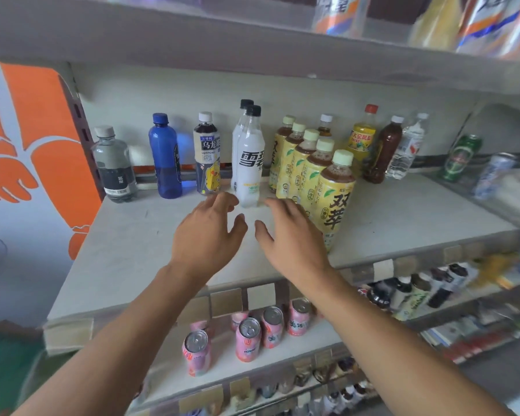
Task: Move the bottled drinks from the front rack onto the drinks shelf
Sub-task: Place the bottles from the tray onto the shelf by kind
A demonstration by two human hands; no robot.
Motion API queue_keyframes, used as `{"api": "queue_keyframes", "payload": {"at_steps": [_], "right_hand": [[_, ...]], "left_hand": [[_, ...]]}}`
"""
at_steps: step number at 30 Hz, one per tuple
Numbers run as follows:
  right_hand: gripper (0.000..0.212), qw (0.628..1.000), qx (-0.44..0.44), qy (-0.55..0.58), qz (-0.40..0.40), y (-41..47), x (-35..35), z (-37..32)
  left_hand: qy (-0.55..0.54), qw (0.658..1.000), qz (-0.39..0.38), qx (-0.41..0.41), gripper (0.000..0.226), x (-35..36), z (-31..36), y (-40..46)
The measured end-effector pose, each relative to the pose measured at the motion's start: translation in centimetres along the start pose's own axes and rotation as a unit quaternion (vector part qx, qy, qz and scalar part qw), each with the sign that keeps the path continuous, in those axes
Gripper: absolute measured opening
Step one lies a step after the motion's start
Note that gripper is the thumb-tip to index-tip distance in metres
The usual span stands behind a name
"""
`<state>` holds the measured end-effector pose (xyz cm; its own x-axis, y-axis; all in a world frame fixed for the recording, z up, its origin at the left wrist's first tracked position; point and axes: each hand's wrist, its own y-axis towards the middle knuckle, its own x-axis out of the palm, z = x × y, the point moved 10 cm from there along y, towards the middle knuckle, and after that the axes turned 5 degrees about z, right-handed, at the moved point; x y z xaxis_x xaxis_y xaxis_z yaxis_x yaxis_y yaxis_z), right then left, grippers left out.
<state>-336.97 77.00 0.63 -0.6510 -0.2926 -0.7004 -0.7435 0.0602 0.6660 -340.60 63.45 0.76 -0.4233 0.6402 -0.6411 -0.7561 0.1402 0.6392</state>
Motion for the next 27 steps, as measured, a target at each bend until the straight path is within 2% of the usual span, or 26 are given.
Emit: {"api": "queue_keyframes", "payload": {"at_steps": [2,6,15,20,27], "right_hand": [[0.036,1.000,0.006,-0.014,0.024,-2.0,-3.2,0.2],[0.037,0.997,0.027,-0.066,0.018,-6.7,-8.6,1.6],[0.033,0.981,0.112,-0.158,0.020,-17.2,-19.6,8.3],[0.035,0.960,0.196,-0.199,0.010,-24.4,-25.6,15.8],[0.038,0.908,0.360,-0.211,-0.043,-36.4,-32.6,29.6]], "left_hand": [[-0.031,0.999,-0.008,0.019,0.026,-0.7,1.9,-1.4],[-0.083,0.993,-0.031,0.079,0.027,-1.4,6.9,-4.5],[-0.125,0.965,-0.108,0.203,0.027,1.4,20.3,-11.6],[-0.145,0.930,-0.170,0.292,0.032,6.6,30.9,-16.9],[-0.194,0.887,-0.237,0.345,0.027,15.1,47.1,-24.2]]}}
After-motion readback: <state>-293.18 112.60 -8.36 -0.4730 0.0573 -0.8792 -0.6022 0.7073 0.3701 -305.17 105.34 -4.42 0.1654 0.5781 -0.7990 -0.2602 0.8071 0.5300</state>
